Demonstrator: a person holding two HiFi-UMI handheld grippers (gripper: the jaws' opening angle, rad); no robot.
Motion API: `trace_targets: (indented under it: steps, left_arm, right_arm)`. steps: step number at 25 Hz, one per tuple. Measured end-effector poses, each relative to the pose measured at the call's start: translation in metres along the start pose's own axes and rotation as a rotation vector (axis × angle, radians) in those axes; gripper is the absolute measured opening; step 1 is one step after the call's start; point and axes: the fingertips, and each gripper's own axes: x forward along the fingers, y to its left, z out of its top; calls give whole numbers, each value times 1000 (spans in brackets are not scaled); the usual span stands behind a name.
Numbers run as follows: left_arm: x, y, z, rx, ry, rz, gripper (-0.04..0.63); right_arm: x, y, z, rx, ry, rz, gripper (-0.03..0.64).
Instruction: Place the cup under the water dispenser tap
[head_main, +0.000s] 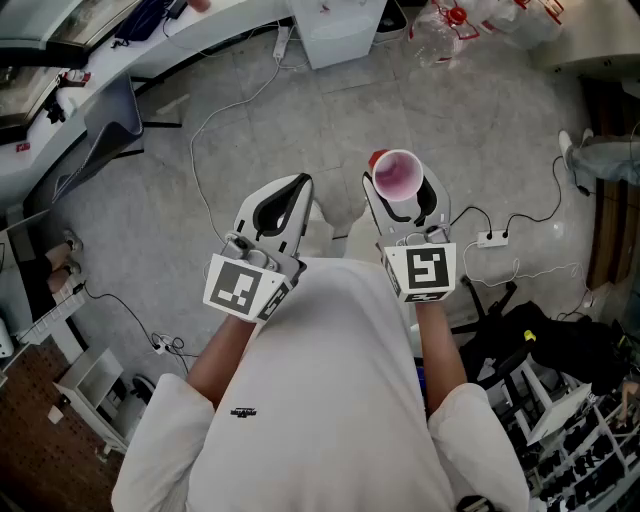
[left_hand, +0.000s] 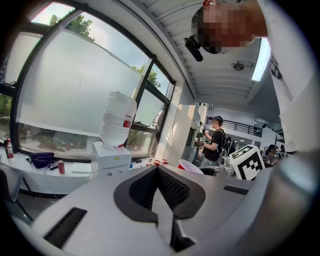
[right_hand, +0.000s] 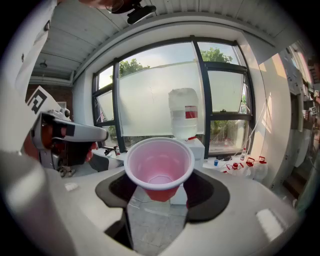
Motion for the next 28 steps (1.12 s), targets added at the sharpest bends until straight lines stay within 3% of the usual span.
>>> trace_targets:
  steps: [5,13,21,28]
  left_arm:
    - [-9,-25,3,13,-16,28,6]
    - [-8,-52,15,25,-65,104,6]
    - [10,-74,8,35,-33,166,6]
    - [16,-87,-7,-5,-27,225,6]
  right_arm:
    - [-39,1,9,-56,-13,0,299]
    - [-67,-27,6,-37,-2,41,293]
    - [-85,-74,16,-45,-31,87,293]
    - [-81,-95,10,-50,-25,141,293]
